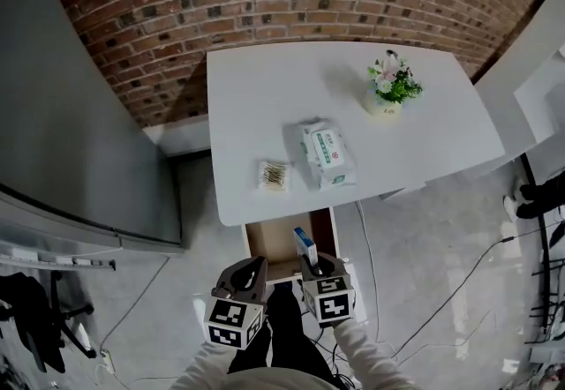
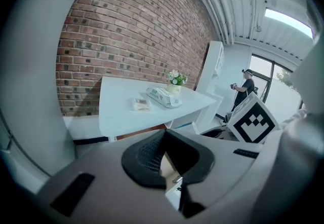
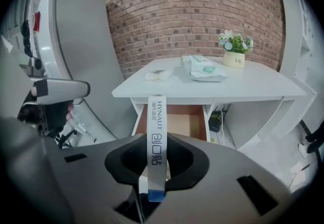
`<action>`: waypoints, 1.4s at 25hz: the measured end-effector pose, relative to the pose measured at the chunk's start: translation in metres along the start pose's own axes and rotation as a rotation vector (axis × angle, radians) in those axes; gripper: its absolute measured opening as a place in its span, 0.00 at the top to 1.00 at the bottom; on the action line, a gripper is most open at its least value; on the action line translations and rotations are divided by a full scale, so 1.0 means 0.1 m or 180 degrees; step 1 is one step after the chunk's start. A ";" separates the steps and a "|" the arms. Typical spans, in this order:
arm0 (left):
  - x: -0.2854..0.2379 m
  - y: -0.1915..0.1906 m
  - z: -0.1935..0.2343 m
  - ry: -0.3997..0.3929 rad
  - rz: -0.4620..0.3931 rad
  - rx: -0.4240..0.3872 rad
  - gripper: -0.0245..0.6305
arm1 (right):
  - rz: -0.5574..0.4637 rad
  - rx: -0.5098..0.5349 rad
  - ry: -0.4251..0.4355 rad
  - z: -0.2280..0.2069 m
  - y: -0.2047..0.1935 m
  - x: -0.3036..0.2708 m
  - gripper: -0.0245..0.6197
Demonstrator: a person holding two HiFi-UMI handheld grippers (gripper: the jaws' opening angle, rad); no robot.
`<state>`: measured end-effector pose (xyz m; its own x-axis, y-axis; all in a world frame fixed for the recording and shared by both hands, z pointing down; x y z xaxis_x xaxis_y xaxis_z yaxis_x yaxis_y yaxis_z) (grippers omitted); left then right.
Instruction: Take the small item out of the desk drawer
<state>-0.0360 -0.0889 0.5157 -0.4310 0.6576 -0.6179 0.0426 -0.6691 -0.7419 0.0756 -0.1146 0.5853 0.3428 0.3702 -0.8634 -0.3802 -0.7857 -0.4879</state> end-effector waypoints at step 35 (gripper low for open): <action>0.51 0.08 -0.13 -0.0148 -0.0256 -0.0308 0.94 | -0.0886 -0.0302 -0.0217 0.29 0.05 1.17 0.81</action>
<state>-0.0457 -0.0562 0.4752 -0.4776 0.6896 -0.5444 0.0921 -0.5769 -0.8116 0.0884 -0.0608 0.4778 0.3627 0.6078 -0.7064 -0.1966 -0.6911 -0.6955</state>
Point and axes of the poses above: the fingertips, and each gripper's own axes: x backward along the fingers, z to its left, y out of its top, the point moved 1 cm from there along x, backward along the fingers, and after that the axes turned 11 degrees about z, right-handed, at the moved point
